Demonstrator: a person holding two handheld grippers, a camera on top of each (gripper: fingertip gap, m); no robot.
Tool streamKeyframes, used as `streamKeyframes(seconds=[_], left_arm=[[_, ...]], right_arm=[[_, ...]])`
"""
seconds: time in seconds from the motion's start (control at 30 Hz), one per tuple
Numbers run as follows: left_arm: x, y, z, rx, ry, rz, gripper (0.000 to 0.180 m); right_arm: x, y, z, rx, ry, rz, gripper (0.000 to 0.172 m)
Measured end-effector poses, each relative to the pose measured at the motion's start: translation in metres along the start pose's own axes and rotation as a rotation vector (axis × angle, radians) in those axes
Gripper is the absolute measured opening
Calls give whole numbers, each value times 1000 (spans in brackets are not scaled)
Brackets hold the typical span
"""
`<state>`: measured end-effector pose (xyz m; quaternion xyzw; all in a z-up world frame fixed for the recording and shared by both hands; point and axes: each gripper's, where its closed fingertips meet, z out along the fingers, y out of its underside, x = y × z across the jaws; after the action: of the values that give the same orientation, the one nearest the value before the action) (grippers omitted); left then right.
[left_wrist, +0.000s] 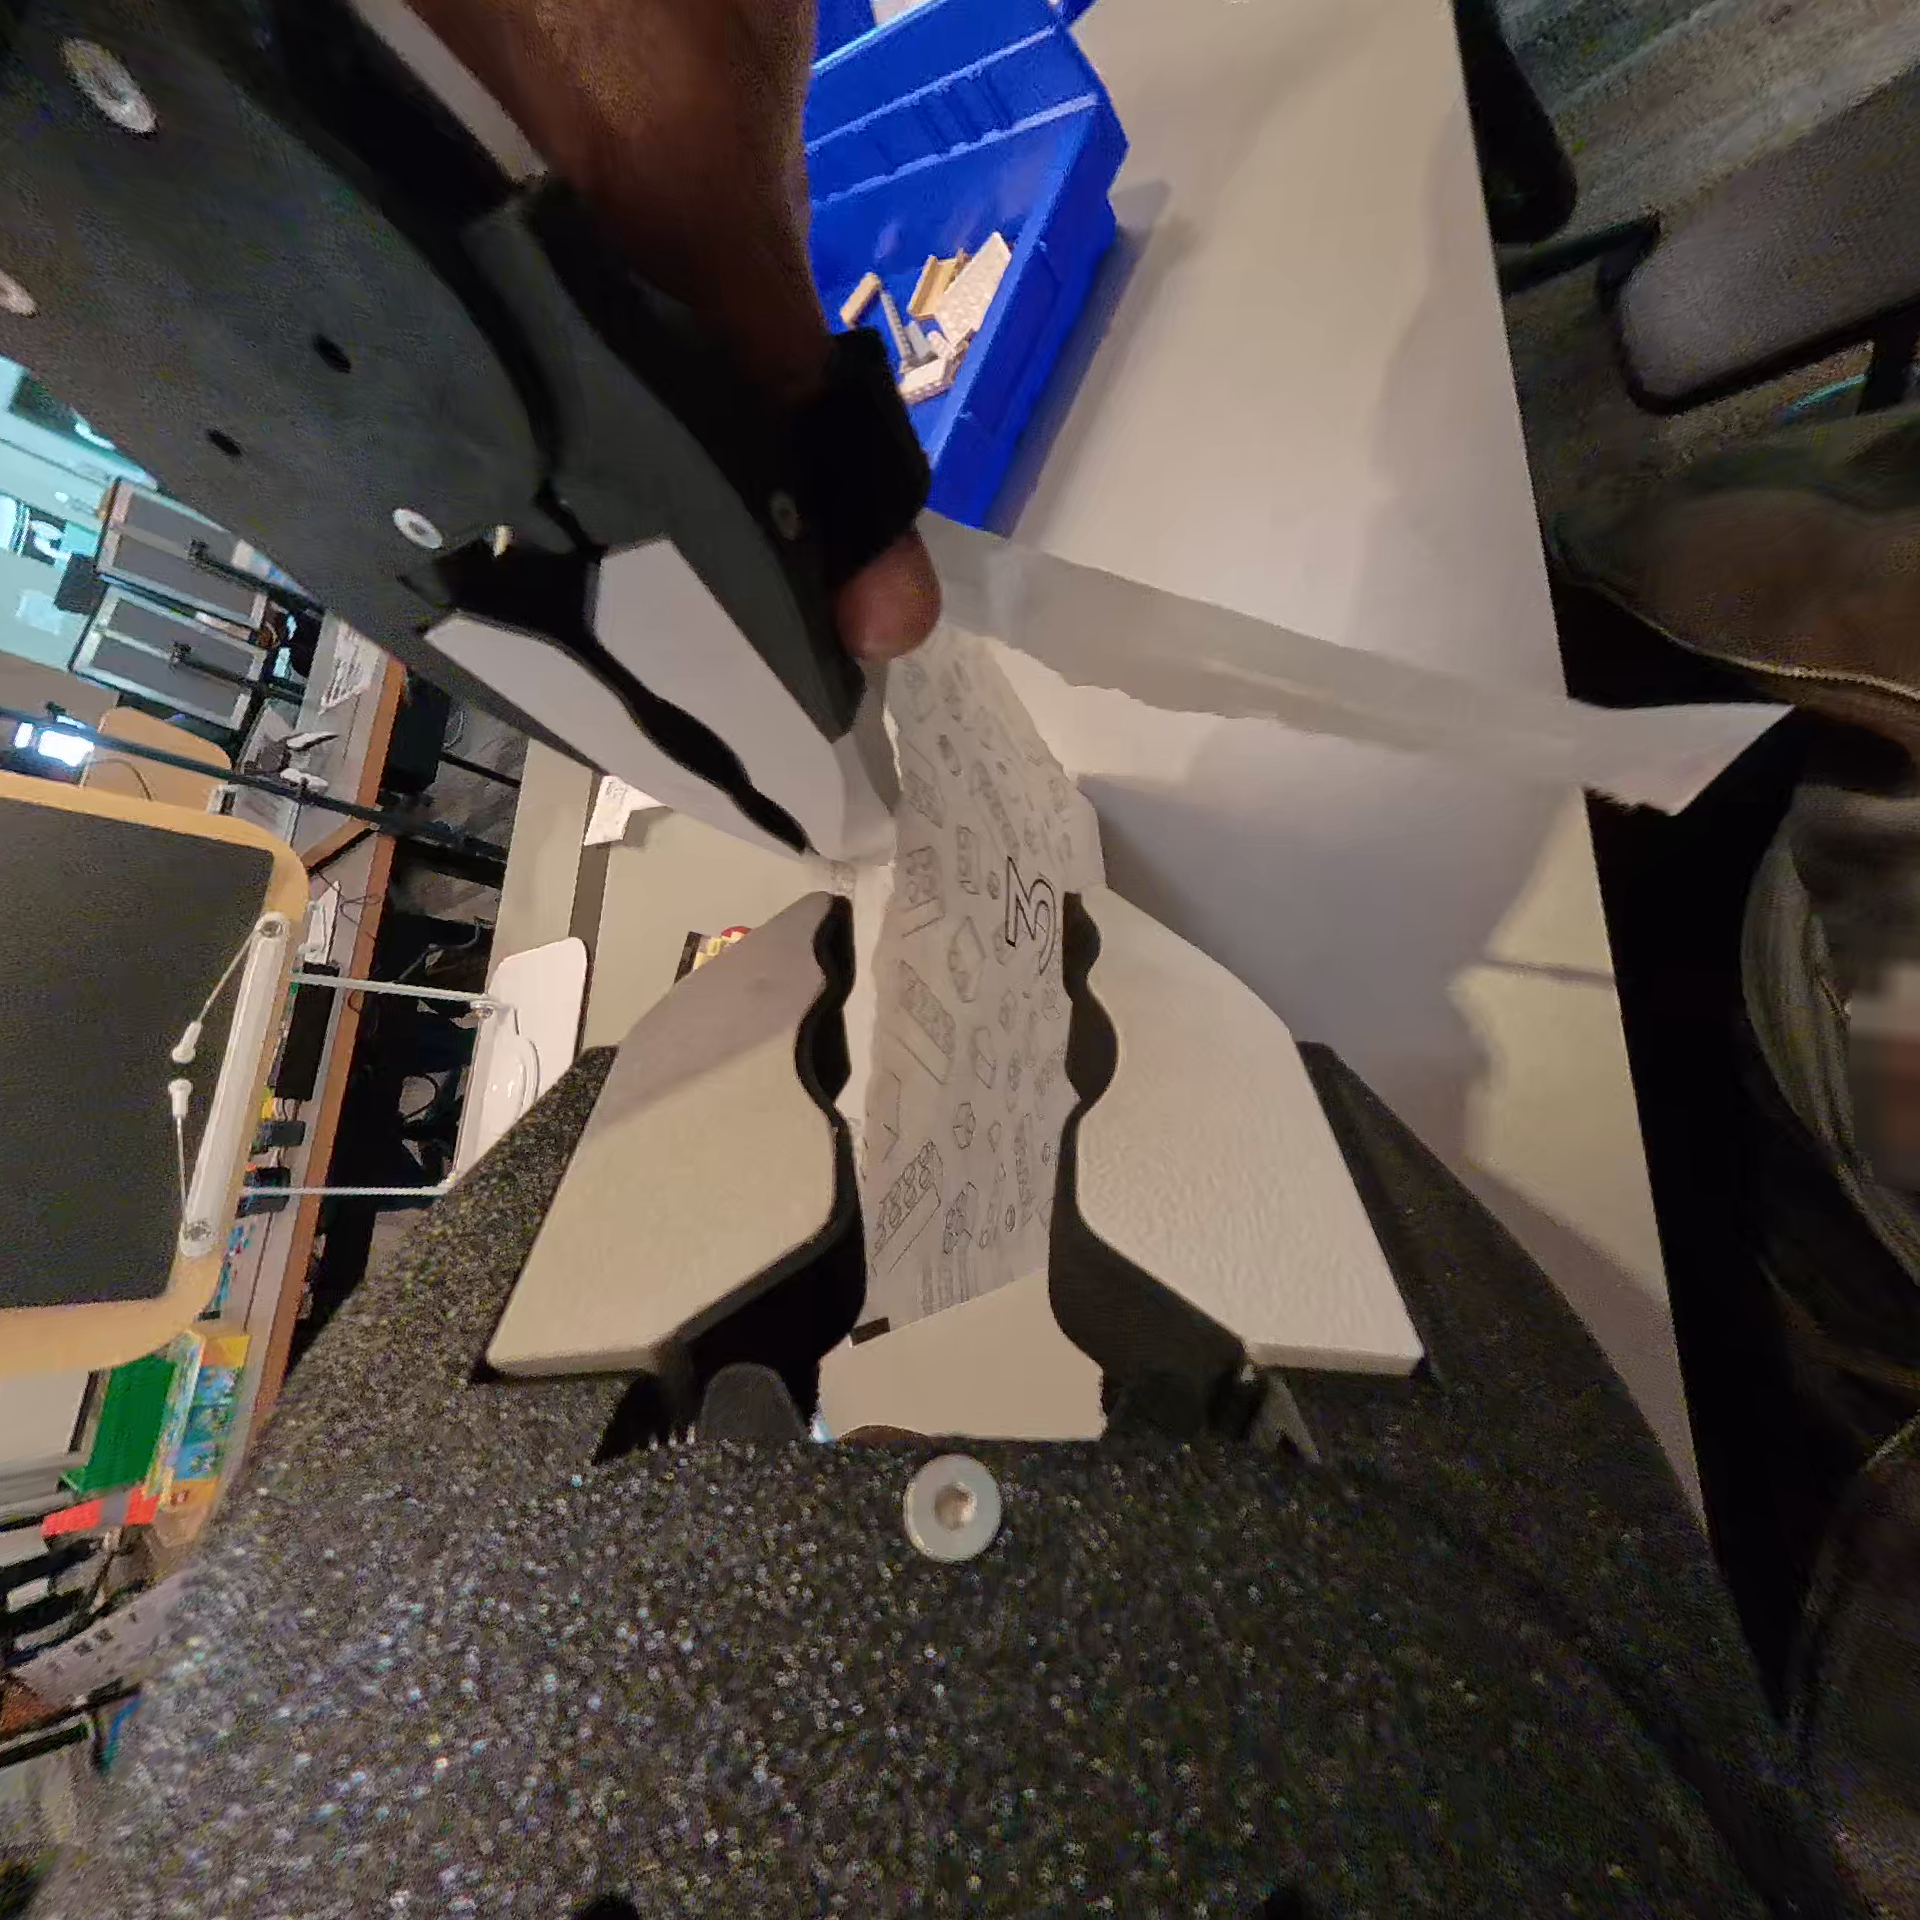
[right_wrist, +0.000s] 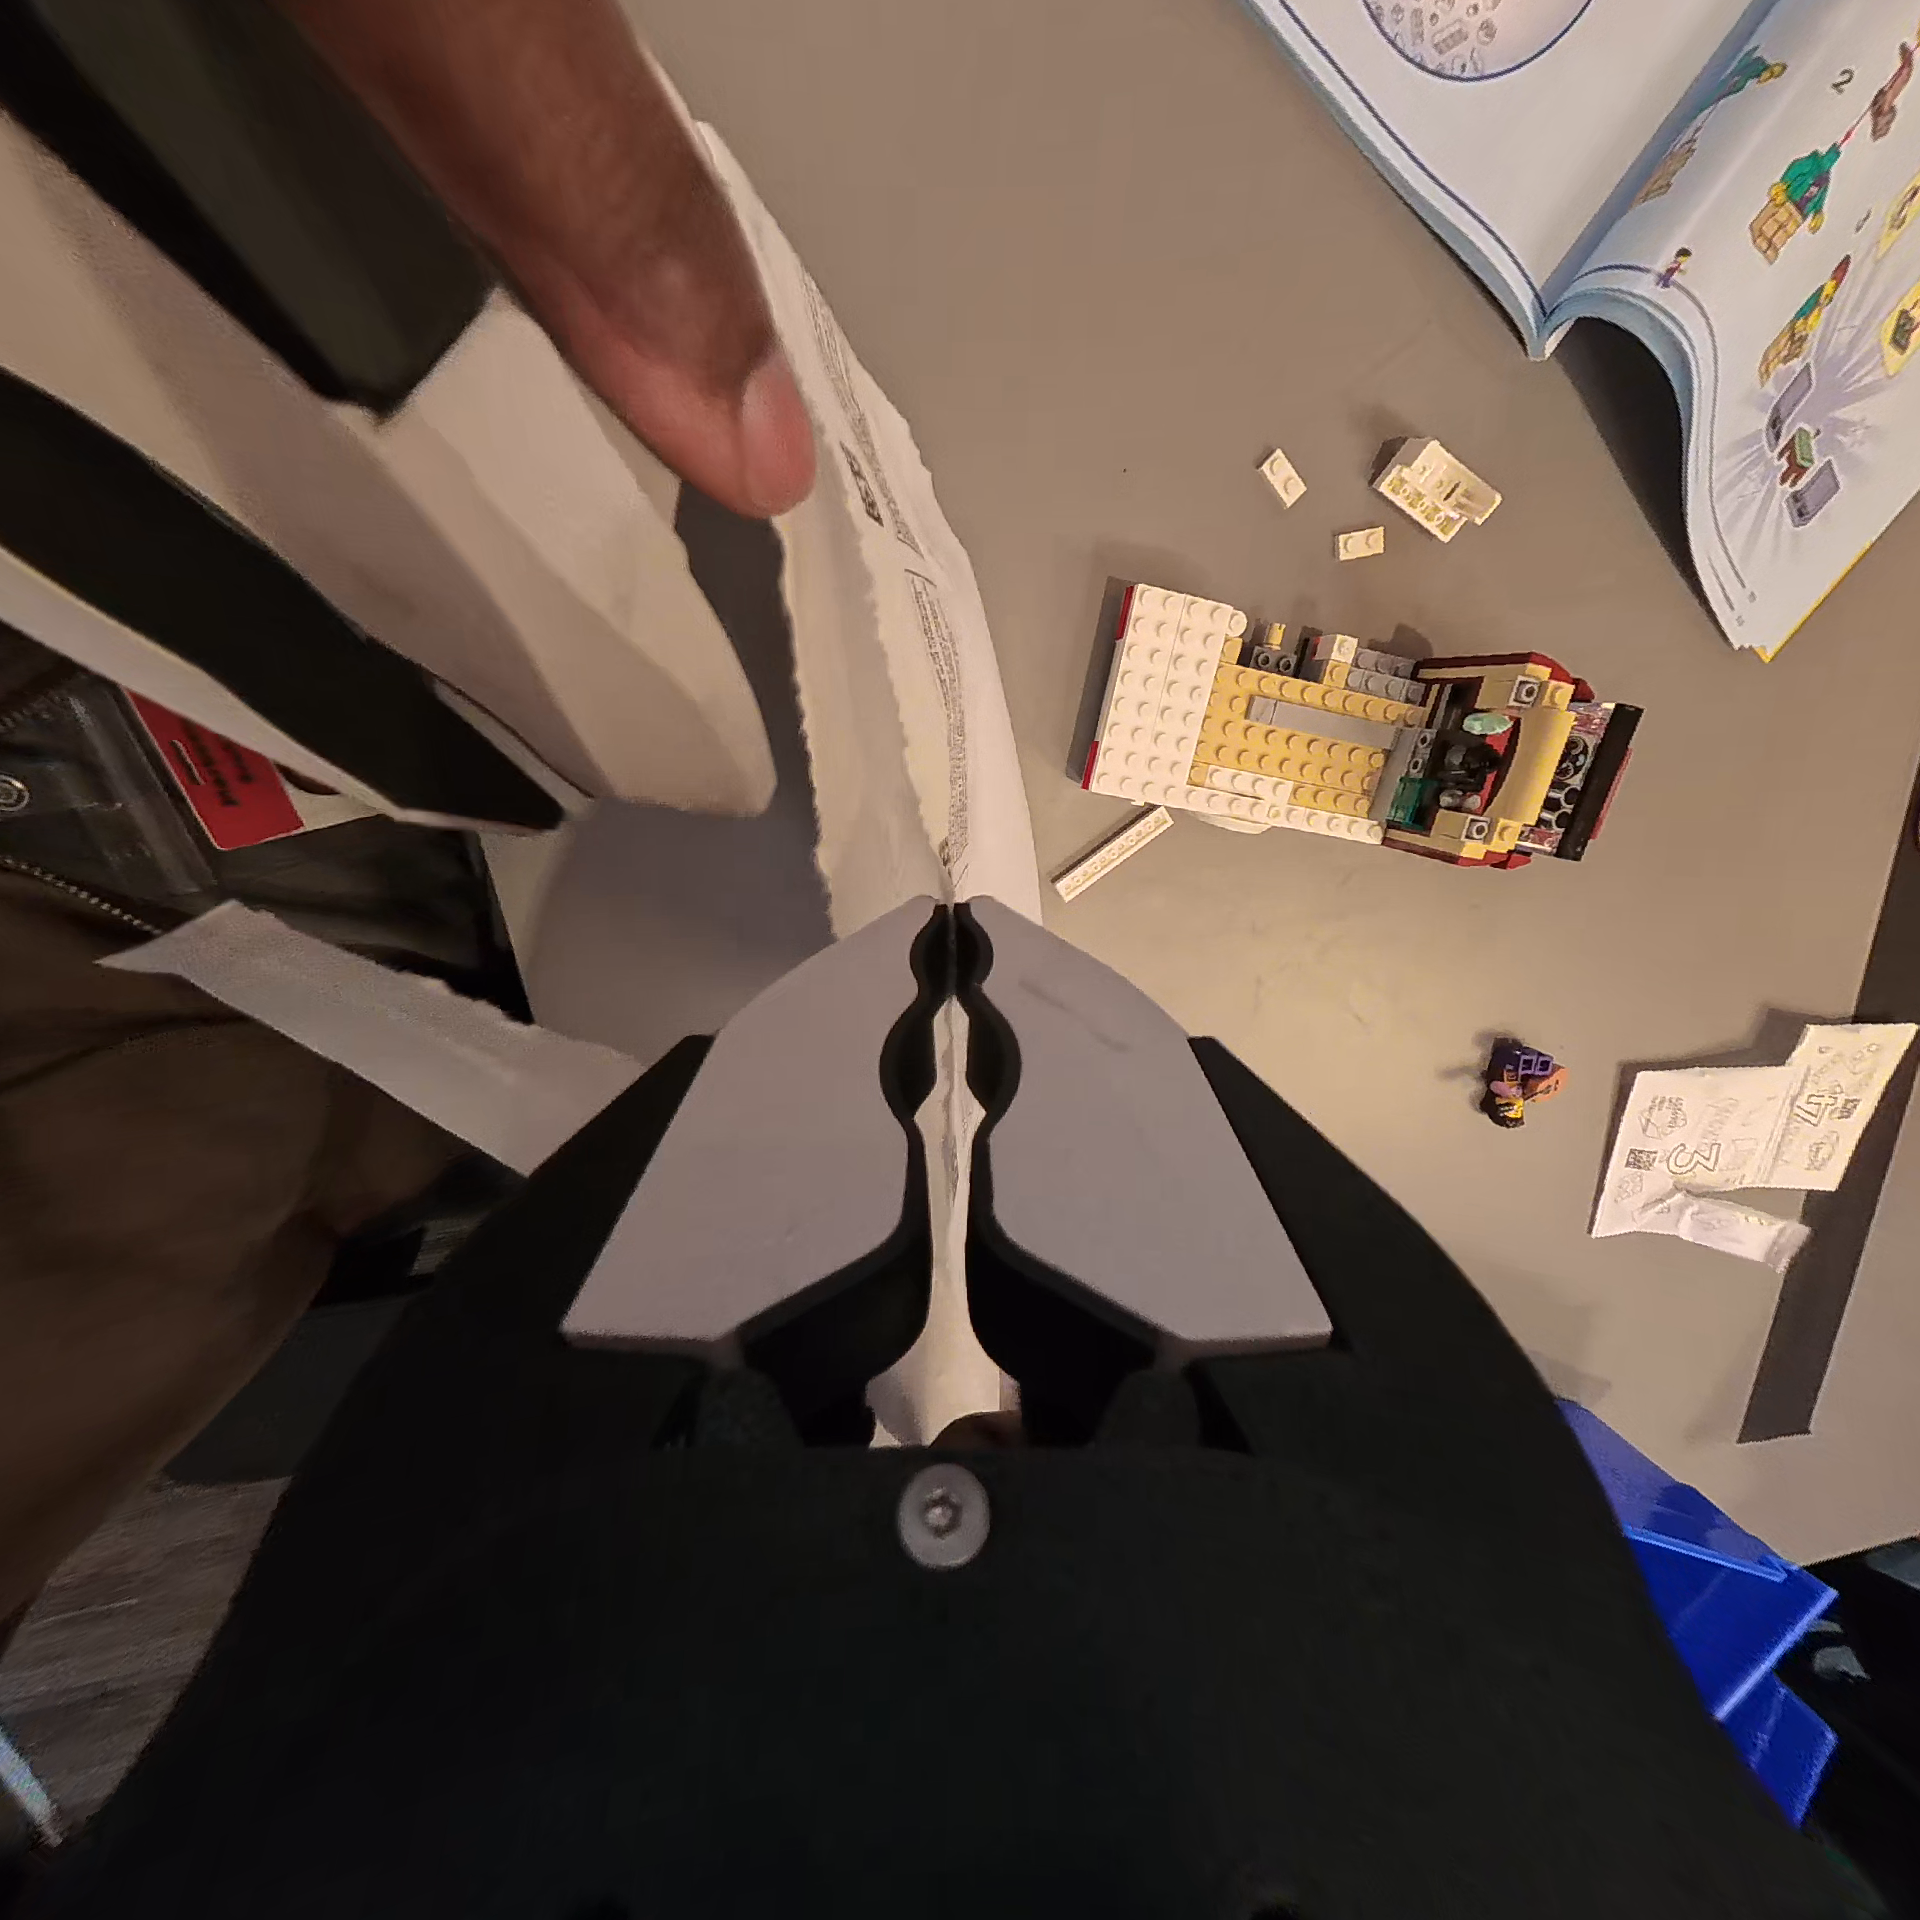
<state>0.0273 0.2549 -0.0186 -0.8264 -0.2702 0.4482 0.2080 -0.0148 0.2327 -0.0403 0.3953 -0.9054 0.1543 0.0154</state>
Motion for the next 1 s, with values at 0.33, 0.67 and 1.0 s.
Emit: streamKeyframes(seconds=[0.33, 0.67, 1.0], left_arm=[[-4, 10, 25, -189, -104, 22, 9], [16, 13, 37, -312, -97, 131, 0], [22, 12, 38, -383, -154, 331, 0]], right_arm=[[-9, -3, 0, 44, -53, 45, 0], [17, -3, -5, 91, 271, -119, 0], [21, 6, -11, 74, 343, -104, 0]])
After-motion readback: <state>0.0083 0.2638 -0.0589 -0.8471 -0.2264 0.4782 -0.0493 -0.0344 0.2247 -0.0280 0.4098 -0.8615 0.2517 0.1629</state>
